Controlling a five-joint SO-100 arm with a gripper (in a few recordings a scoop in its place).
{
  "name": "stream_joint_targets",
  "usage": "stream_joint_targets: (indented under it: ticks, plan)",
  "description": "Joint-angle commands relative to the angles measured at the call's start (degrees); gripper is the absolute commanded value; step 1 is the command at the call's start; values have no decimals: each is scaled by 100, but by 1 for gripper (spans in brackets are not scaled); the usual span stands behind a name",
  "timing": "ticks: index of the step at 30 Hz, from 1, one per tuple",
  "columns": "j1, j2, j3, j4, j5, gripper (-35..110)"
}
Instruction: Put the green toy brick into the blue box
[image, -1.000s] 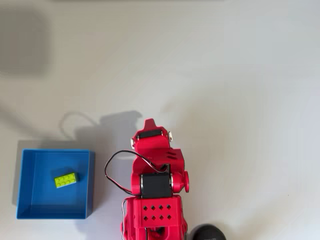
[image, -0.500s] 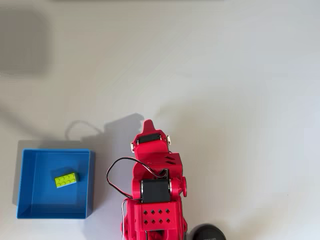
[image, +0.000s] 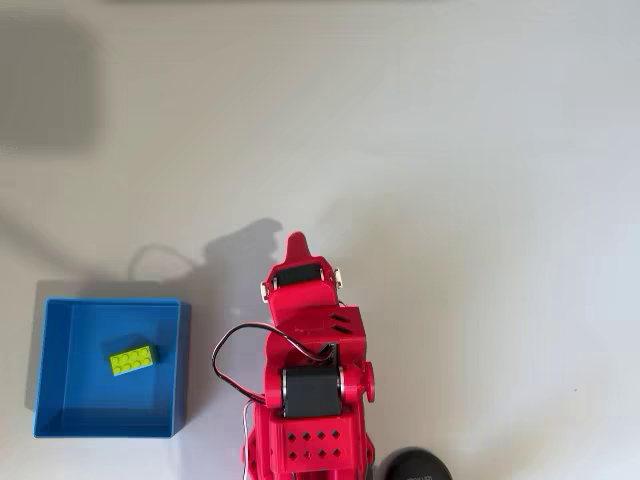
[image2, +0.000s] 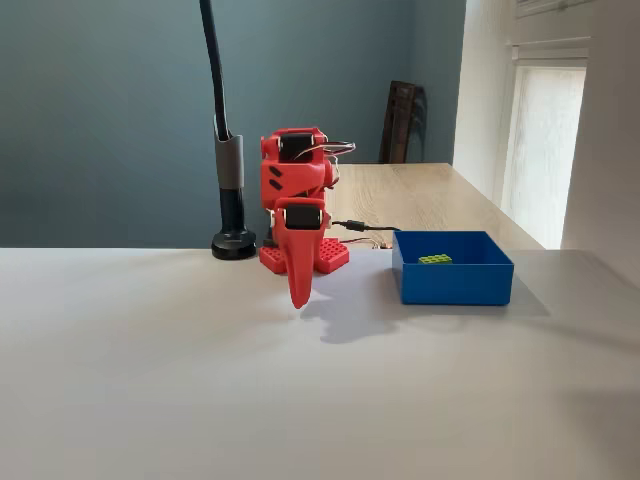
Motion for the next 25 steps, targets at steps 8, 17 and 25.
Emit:
stream_joint_targets:
  ticks: [8,17,25]
  plan:
    - [149,105,62,97,-79,15]
    - [149,105,62,97,-79,13]
    - [149,105,62,97,-79,13]
